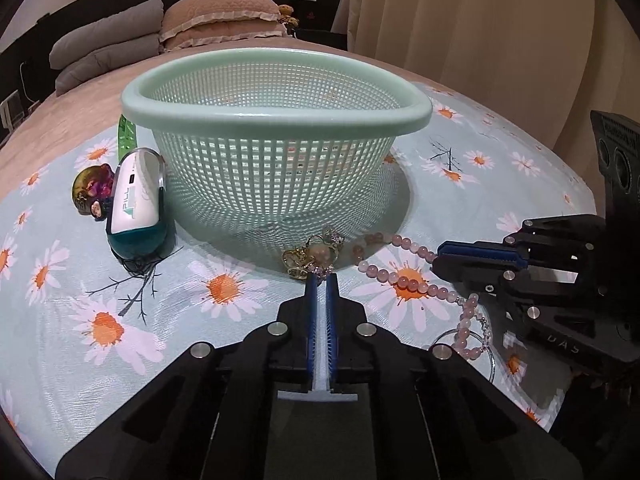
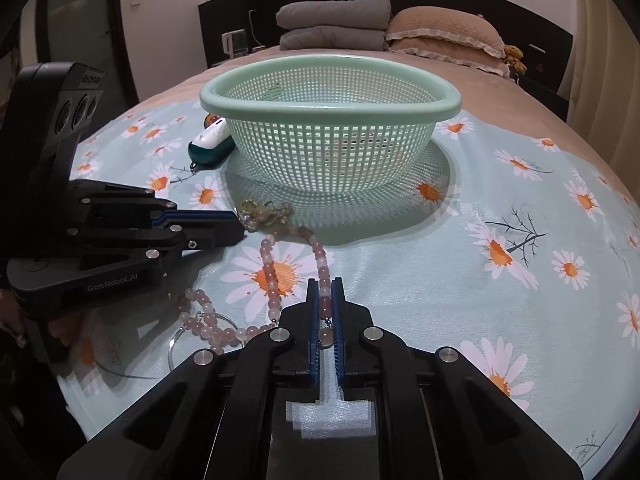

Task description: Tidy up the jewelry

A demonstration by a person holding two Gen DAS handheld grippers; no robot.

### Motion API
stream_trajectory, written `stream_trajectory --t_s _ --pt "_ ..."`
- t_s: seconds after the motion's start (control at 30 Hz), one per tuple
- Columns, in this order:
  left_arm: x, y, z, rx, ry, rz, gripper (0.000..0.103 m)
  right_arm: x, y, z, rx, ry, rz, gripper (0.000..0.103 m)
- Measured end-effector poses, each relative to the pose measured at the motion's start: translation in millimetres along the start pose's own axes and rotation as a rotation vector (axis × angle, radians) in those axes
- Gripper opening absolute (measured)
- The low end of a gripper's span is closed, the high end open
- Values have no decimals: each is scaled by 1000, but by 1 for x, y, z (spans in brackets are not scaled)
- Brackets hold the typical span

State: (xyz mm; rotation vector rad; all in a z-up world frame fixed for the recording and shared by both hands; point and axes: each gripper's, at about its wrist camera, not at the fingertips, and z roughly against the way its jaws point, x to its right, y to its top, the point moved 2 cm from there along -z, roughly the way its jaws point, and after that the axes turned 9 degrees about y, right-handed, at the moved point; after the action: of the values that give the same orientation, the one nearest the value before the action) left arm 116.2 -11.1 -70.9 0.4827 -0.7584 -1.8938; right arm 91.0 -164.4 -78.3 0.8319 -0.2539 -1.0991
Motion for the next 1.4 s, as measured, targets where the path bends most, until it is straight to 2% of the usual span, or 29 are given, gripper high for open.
stream_trajectory --t_s 0.07,0.2,0.37,0.5,0.6,0.67,0.8,0.93,1.0,1.03,1.23,1.4 --pt "0 0 1 -1 2 0 0 6 0 5 5 50 -48 6" --pt "2 0 5 1 30 -16 0 10 -1 13 14 87 -70 6" --pt "-8 -1 14 8 45 5 0 12 7 40 91 143 -86 6" --pt "-16 2 16 27 59 34 0 14 12 50 118 162 -89 6" --pt "-15 3 11 15 34 37 12 15 12 50 114 181 -93 6" --pt "-11 3 9 12 18 27 27 14 12 53 121 191 -90 6" --pt "-5 7 6 8 10 20 36 11 14 58 130 220 -76 6" --pt "-5 11 -2 -3 -1 37 36 8 13 59 129 230 -64 6" --pt "-2 13 -5 -7 8 25 25 7 13 59 125 233 -60 6" --pt "0 14 -8 -17 8 23 15 7 13 59 125 231 -61 6" --pt "1 18 -2 -37 -23 56 9 9 20 67 141 229 -62 6" --pt "4 23 24 3 -10 41 9 10 38 93 208 232 -50 6"
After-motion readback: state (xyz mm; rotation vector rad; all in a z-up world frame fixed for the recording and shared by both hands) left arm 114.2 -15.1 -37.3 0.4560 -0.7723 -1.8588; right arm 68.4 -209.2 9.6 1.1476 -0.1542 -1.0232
